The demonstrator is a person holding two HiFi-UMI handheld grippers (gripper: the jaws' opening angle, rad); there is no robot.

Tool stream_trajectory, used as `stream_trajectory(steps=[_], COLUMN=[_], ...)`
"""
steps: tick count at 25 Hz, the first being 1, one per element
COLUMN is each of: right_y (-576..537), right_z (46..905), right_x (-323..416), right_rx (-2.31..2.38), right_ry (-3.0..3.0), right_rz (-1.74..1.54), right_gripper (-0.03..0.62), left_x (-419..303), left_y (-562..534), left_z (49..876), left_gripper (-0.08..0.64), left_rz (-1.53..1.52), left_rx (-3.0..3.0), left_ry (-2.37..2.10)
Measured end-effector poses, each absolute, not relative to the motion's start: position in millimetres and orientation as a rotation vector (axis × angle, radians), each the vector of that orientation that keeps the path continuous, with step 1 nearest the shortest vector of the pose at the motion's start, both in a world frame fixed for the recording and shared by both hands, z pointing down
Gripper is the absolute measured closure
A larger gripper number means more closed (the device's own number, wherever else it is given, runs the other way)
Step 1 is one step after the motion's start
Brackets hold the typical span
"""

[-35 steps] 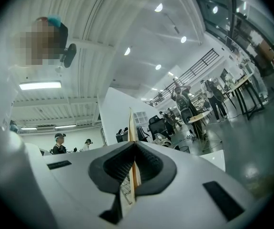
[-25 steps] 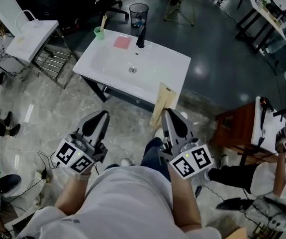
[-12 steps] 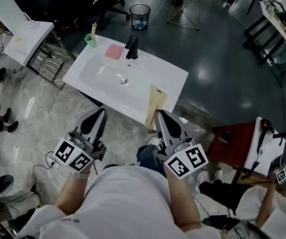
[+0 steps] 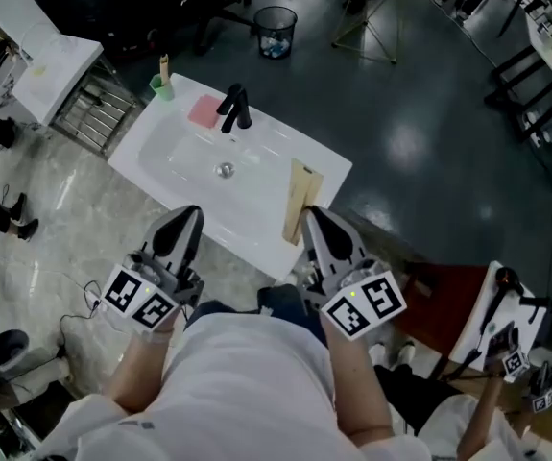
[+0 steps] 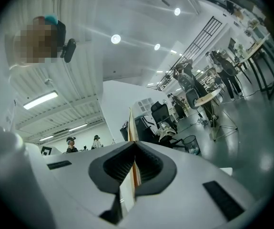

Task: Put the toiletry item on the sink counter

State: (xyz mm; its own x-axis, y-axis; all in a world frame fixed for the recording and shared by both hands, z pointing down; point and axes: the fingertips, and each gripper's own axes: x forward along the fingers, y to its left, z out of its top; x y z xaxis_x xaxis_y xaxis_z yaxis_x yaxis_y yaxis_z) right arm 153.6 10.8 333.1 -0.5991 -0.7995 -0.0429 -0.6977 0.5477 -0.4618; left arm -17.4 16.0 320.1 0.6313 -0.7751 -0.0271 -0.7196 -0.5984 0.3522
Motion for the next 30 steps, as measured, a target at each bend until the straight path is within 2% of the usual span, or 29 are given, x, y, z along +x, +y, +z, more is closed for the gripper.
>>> stream_trajectory(steps=[10, 19, 30], right_y=[-40, -104, -159], right_z=[358, 367, 413], right_x=[188, 160, 144], right_rx=[-1.214, -1.254, -1.342], right_ry=[2.605, 2.667, 2.76], right_rz=[-0.58, -0.629, -0.688], right_gripper=[0.572, 0.572, 0.572], left_x=[18, -9, -27], left_y=[-7, -66, -111], left_z=[339, 341, 382], left_gripper=[0.543, 0.543, 0.543], left_rz=[-0.204, -0.189, -0.164], left_rx=[2.513, 2.453, 2.401], left_ry=[-1.257, -1.254, -1.197])
